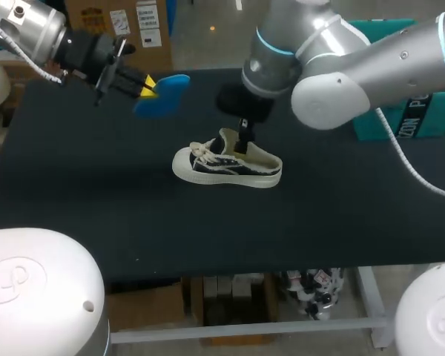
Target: Open the shoe tongue, take the insole out of the shoe, put the insole back into the shoe, and pack the shoe into the shoebox
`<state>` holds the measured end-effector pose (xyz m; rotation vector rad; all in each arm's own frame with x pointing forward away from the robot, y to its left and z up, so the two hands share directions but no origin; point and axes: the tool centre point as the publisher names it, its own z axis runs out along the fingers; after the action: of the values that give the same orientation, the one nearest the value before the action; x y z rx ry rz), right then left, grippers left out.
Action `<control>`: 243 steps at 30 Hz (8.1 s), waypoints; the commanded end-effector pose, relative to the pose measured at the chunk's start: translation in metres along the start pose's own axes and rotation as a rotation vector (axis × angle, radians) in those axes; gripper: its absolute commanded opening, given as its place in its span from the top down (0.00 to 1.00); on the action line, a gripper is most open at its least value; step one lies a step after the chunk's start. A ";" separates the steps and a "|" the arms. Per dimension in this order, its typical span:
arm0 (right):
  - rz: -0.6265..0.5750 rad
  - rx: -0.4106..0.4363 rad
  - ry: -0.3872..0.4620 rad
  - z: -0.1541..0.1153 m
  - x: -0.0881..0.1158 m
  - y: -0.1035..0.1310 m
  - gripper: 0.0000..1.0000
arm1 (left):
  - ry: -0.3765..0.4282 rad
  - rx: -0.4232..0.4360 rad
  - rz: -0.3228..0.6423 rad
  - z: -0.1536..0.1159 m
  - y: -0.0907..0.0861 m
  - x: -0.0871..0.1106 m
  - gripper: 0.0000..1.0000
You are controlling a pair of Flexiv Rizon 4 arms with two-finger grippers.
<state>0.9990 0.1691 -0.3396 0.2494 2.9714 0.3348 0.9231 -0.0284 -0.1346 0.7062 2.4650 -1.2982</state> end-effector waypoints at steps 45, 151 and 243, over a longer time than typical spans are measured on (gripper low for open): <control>0.668 0.226 0.082 -0.021 -0.001 -0.034 1.00 | 0.014 0.031 0.069 -0.022 0.013 0.012 1.00; 1.173 -0.521 0.262 -0.074 0.118 -0.088 0.00 | 0.396 0.583 0.578 0.085 -0.054 0.069 1.00; 2.243 -0.408 0.755 -0.053 0.142 -0.048 0.00 | 0.336 0.541 0.740 0.159 -0.038 0.105 1.00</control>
<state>0.8465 0.1288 -0.3063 3.4935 1.2301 1.0612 0.8151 -0.1469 -0.2429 1.8732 1.7090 -1.5837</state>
